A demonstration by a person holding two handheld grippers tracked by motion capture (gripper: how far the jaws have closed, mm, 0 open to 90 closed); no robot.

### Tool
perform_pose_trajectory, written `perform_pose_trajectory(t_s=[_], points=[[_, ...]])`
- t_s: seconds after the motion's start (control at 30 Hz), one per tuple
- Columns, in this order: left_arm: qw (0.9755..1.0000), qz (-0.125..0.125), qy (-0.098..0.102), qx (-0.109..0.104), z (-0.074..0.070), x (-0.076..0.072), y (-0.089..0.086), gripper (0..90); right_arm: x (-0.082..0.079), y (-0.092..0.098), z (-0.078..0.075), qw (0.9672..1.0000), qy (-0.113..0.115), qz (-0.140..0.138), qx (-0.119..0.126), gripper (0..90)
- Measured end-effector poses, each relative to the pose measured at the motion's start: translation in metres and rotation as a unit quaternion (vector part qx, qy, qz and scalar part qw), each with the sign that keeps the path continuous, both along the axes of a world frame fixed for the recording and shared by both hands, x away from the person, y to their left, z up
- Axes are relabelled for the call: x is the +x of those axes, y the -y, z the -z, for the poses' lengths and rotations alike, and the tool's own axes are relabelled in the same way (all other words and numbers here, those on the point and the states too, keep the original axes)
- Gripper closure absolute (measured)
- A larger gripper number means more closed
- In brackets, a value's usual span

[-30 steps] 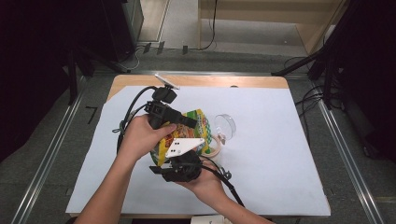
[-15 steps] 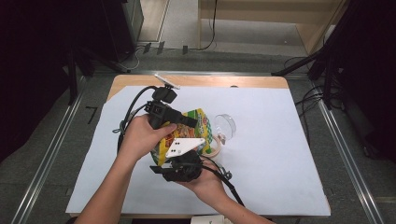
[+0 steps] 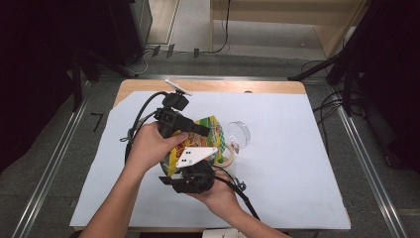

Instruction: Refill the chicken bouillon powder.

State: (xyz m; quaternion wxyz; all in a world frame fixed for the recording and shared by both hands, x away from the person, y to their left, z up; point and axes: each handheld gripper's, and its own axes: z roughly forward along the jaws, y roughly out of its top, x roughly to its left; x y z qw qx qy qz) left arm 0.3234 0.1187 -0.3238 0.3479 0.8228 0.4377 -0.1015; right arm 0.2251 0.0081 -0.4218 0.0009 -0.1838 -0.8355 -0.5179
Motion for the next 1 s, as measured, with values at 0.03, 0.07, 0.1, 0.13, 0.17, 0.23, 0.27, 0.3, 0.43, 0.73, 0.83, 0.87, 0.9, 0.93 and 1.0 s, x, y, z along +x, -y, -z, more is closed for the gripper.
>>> perform_pose_trajectory(t_s=[0.03,0.07,0.1,0.13,0.17,0.23,0.27,0.3,0.43,0.73,0.83,0.87,0.9,0.93,1.0], points=[[1.0,-0.001,0.001,0.0,-0.0001,-0.0002,-0.0001,68.5,0.0001,0.0,0.0001,1.0,0.001,0.0,0.0,67.2],[1.0,-0.001,0.001,0.0,-0.0002,-0.0003,-0.0001,68.5,0.0002,-0.0002,0.0003,1.0,0.001,0.0,0.0,67.2],[1.0,0.0,0.002,0.001,-0.0004,-0.0008,-0.0001,68.6,0.0004,-0.0002,0.0004,1.0,0.002,-0.001,0.0,67.2],[1.0,0.0,0.003,0.003,-0.0006,-0.001,-0.0001,68.9,0.0005,-0.0002,0.0006,1.0,0.003,-0.001,0.0,67.2],[1.0,-0.001,0.003,0.003,-0.0009,-0.0014,0.0001,69.2,0.0005,-0.0003,0.0007,1.0,0.003,-0.001,0.0,67.2],[1.0,-0.003,0.004,0.002,-0.0014,-0.0022,0.0004,69.6,0.001,-0.0001,0.0012,1.0,0.004,-0.002,0.0,67.2],[1.0,-0.003,0.004,0.002,-0.0016,-0.0024,0.0005,69.8,0.0014,0.0,0.0016,1.0,0.005,-0.002,0.0,67.2],[1.0,-0.002,0.004,0.004,-0.0018,-0.0025,0.0005,70.1,0.0017,0.0002,0.002,1.0,0.004,-0.002,0.001,67.2],[1.0,-0.003,0.001,0.005,-0.0028,-0.0037,0.0014,71.4,0.003,0.0007,0.0036,1.0,0.006,-0.002,-0.002,67.2],[1.0,-0.002,0.003,0.006,-0.0026,-0.0039,0.0023,71.4,0.0045,0.0011,0.0048,1.0,-0.002,0.001,-0.005,67.2],[1.0,-0.004,0.0,0.007,-0.0027,-0.0042,0.0025,72.8,0.005,0.0011,0.0055,1.0,-0.001,0.002,-0.007,67.2],[1.0,-0.004,-0.001,0.008,-0.0025,-0.0041,0.0025,73.3,0.005,0.0012,0.0056,1.0,-0.003,0.001,-0.006,67.2],[0.9999,-0.002,-0.001,0.01,-0.0024,-0.0039,0.0024,73.5,0.0049,0.0012,0.0055,1.0,-0.003,0.001,-0.006,67.1],[0.9999,-0.001,-0.002,0.01,-0.0021,-0.0035,0.0022,73.5,0.0045,0.0013,0.0051,1.0,-0.004,0.0,-0.004,67.1],[1.0,-0.002,-0.002,0.009,-0.0017,-0.0027,0.0015,73.5,0.0042,0.0014,0.004,1.0,0.001,-0.001,-0.001,67.0]])
